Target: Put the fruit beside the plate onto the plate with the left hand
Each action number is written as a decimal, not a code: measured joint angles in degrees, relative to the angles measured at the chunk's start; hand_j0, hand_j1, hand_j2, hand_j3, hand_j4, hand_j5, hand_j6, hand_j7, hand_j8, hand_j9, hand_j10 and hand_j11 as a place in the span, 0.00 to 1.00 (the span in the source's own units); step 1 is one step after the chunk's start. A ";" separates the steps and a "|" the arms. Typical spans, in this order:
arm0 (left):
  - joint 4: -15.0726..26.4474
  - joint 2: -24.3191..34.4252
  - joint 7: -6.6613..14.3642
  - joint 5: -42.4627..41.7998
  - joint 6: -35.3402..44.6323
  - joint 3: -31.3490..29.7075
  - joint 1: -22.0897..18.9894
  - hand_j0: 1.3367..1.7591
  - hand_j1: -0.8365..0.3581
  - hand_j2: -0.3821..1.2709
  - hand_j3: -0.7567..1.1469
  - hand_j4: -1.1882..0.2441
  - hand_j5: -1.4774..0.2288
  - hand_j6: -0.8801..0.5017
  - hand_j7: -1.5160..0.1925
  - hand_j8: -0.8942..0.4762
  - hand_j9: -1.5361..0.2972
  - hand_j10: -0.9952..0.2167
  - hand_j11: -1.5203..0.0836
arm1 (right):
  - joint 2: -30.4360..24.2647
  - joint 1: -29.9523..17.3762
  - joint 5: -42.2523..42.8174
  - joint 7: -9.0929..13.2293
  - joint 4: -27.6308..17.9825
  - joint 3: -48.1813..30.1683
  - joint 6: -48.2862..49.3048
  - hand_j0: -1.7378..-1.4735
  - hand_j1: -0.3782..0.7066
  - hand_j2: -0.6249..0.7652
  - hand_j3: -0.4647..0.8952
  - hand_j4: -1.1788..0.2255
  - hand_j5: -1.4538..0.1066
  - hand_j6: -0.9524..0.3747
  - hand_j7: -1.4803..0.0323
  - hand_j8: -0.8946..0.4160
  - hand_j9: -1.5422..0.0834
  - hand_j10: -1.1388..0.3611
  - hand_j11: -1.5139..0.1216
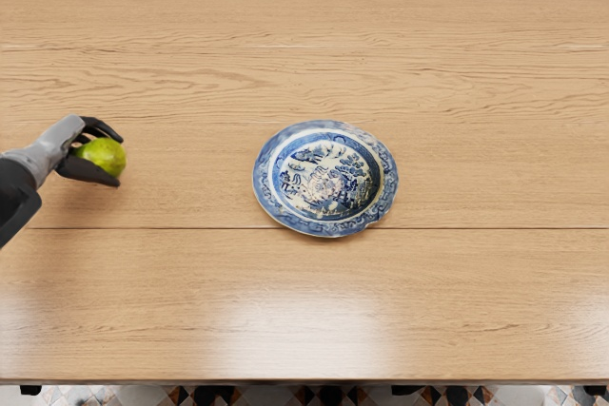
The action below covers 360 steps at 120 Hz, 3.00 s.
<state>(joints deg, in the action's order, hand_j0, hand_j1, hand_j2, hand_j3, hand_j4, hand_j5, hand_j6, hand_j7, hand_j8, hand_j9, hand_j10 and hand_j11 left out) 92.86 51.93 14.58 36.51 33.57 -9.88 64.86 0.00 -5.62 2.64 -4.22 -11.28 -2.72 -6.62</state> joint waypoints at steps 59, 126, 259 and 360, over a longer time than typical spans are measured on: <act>-0.43 -8.37 0.01 0.29 0.13 1.29 4.69 0.75 0.47 0.40 0.40 0.48 0.35 0.41 0.39 0.41 0.37 0.38 0.42 | 0.00 0.00 0.00 0.00 0.00 0.00 0.00 0.30 0.05 0.45 0.34 0.83 0.92 0.70 0.96 0.67 0.93 0.75 0.91; -0.98 -22.55 0.12 -4.26 0.38 0.12 12.44 0.75 0.46 0.41 0.40 0.49 0.35 0.42 0.39 0.42 0.37 0.38 0.41 | 0.00 0.00 0.00 0.00 0.01 0.00 -0.01 0.30 0.05 0.45 0.34 0.82 0.91 0.70 0.96 0.67 0.93 0.75 0.91; -7.39 -33.82 -0.04 -9.86 0.43 -4.42 12.22 0.76 0.61 0.33 0.40 0.56 0.54 0.42 0.57 0.42 0.54 0.50 0.60 | 0.00 0.00 0.00 0.00 0.01 0.00 -0.02 0.30 0.05 0.45 0.34 0.83 0.92 0.70 0.96 0.67 0.93 0.75 0.91; -3.13 10.99 -0.08 -11.86 -63.92 15.39 13.79 0.76 0.98 0.23 0.40 0.82 0.86 0.63 0.88 0.64 0.83 0.81 0.94 | 0.00 0.00 0.00 0.00 0.01 0.00 0.00 0.30 0.05 0.45 0.34 0.83 0.92 0.70 0.96 0.67 0.93 0.75 0.91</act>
<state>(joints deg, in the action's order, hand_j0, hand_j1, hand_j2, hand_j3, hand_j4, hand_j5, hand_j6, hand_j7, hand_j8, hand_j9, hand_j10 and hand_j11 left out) 89.73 62.92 14.50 24.65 -30.35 5.51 78.65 0.00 -5.62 2.64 -4.22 -11.27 -2.73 -6.62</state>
